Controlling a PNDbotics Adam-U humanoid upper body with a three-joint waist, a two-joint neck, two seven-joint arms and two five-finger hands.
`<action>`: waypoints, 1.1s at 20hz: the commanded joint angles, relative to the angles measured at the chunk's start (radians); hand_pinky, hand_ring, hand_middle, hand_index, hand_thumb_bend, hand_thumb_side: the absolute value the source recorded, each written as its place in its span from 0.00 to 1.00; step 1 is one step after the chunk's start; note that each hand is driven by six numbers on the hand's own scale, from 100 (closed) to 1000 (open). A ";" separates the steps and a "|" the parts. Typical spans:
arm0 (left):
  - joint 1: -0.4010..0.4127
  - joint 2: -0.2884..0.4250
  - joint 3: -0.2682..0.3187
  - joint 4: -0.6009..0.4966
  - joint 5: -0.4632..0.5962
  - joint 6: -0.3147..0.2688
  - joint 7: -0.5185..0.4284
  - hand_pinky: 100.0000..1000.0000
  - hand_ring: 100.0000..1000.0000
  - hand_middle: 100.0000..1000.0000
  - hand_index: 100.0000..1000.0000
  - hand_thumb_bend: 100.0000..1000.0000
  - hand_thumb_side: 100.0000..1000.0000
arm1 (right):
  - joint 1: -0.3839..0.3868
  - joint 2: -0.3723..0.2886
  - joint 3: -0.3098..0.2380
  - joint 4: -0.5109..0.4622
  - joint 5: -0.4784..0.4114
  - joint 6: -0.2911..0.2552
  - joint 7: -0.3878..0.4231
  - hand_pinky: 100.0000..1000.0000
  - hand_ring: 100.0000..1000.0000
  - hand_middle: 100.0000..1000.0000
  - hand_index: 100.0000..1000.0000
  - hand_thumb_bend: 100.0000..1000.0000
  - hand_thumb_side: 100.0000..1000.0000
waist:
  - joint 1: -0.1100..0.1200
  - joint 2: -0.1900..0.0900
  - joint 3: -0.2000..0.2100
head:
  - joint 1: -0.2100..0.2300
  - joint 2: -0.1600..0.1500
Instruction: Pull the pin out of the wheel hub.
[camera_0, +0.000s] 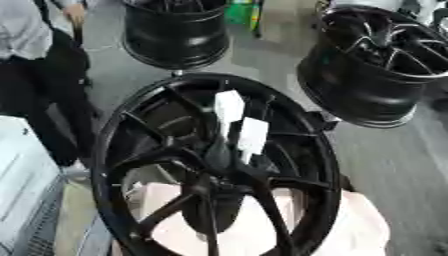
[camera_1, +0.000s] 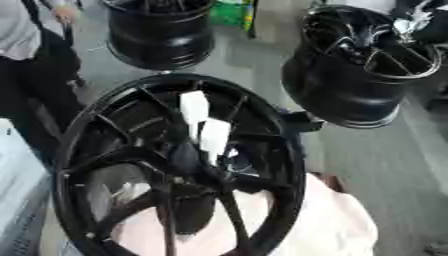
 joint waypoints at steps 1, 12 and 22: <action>-0.053 0.091 -0.031 -0.017 -0.030 -0.006 -0.041 0.78 0.86 0.59 0.82 0.10 0.44 | 0.013 -0.053 -0.050 -0.029 -0.037 -0.004 -0.064 0.80 0.78 0.73 0.81 0.00 0.24 | 0.011 -0.012 -0.007 | 0.010 -0.006; -0.292 0.361 -0.186 -0.016 -0.113 0.064 -0.353 0.79 0.85 0.65 0.84 0.15 0.31 | 0.207 0.016 -0.246 -0.199 -0.306 -0.124 -0.460 0.78 0.76 0.72 0.81 0.00 0.54 | 0.033 0.004 -0.045 | 0.059 -0.019; -0.578 0.417 -0.350 0.206 -0.184 -0.105 -0.854 0.86 0.90 0.75 0.87 0.36 0.18 | 0.331 0.093 -0.320 -0.320 -0.300 -0.132 -0.592 0.77 0.73 0.70 0.80 0.00 0.52 | 0.026 0.025 -0.084 | 0.074 -0.048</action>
